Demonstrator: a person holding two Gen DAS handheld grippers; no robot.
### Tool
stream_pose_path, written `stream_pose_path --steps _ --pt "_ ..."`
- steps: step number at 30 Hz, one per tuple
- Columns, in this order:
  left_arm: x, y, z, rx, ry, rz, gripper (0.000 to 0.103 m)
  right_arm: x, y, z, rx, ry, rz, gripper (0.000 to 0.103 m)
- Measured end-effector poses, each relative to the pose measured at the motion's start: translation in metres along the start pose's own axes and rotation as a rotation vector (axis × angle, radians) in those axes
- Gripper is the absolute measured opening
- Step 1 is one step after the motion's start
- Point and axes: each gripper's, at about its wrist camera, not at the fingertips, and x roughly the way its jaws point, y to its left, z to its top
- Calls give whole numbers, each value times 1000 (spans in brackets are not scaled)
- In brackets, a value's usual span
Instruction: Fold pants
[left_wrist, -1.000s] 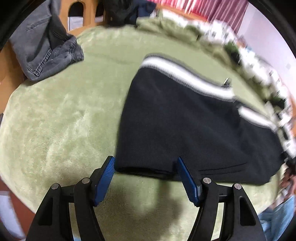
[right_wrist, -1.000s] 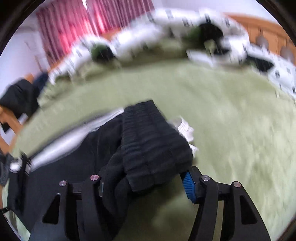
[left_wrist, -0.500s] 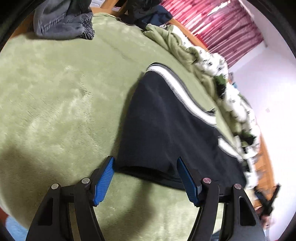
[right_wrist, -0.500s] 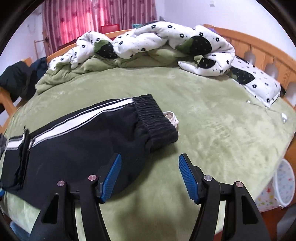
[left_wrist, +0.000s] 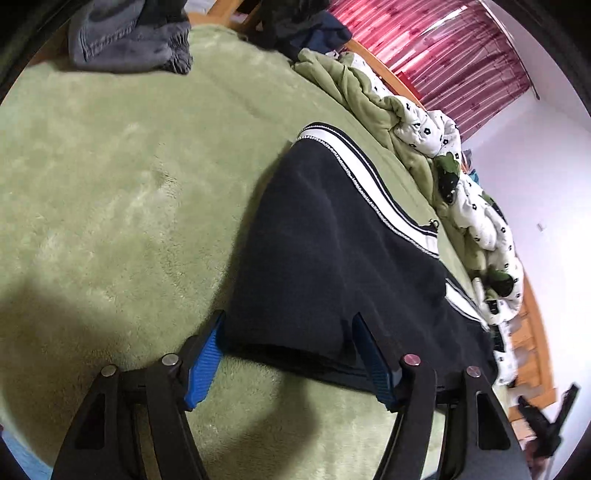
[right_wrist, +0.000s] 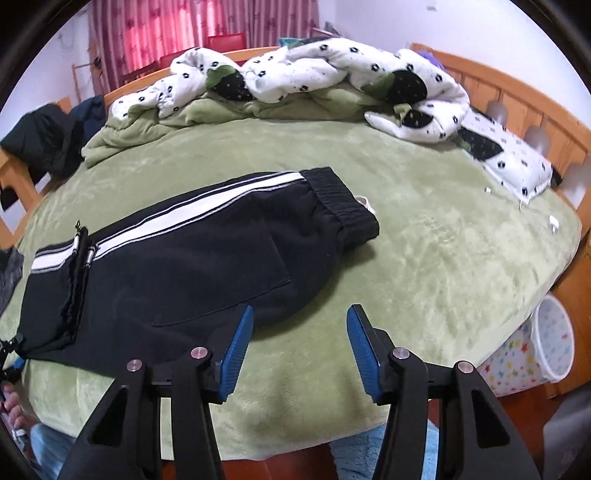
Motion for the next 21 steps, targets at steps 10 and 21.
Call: stream_pose_path --steps 10,21 --pt "-2 7 6 -33 4 9 50 -5 26 -16 -64 -8 -1 52" --pt "0 16 11 -77 31 -9 45 4 27 -33 -18 52 48 47"
